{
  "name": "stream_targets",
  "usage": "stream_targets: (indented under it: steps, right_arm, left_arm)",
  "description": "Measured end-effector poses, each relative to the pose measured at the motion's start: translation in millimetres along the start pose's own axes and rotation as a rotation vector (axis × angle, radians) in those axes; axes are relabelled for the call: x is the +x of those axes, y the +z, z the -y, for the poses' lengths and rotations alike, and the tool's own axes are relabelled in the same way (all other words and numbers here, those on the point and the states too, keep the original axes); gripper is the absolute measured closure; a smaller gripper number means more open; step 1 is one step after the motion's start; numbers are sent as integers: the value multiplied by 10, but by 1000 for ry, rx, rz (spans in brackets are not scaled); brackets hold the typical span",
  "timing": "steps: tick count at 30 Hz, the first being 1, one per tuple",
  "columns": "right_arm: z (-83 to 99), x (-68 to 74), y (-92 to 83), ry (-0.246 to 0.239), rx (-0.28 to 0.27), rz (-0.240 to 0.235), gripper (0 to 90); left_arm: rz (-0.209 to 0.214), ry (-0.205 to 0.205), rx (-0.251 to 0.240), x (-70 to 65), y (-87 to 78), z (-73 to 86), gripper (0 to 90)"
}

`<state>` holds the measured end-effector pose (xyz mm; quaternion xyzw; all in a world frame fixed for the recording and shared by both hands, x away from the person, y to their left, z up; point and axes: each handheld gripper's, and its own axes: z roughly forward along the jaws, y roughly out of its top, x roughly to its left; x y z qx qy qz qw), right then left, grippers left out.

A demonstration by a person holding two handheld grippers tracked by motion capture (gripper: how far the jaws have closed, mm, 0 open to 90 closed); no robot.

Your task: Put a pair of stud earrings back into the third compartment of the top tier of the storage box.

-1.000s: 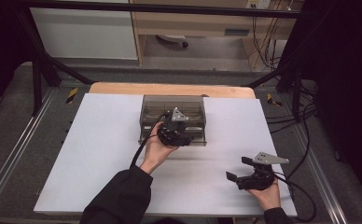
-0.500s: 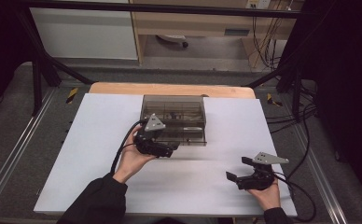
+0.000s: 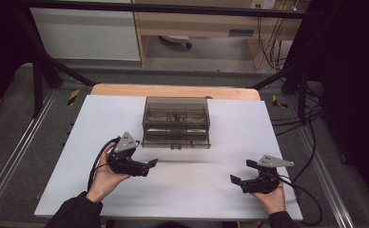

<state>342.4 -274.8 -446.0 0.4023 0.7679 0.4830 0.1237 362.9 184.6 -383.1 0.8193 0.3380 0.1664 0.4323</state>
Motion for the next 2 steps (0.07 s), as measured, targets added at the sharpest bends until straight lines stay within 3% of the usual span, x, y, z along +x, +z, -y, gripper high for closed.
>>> stream_targets:
  steps: [2]
  right_arm:
    - [-1, 0, 2, 1, 2, 0, 18]
  left_arm:
    - [-8, -22, -1, 56, -35, 104, 75]
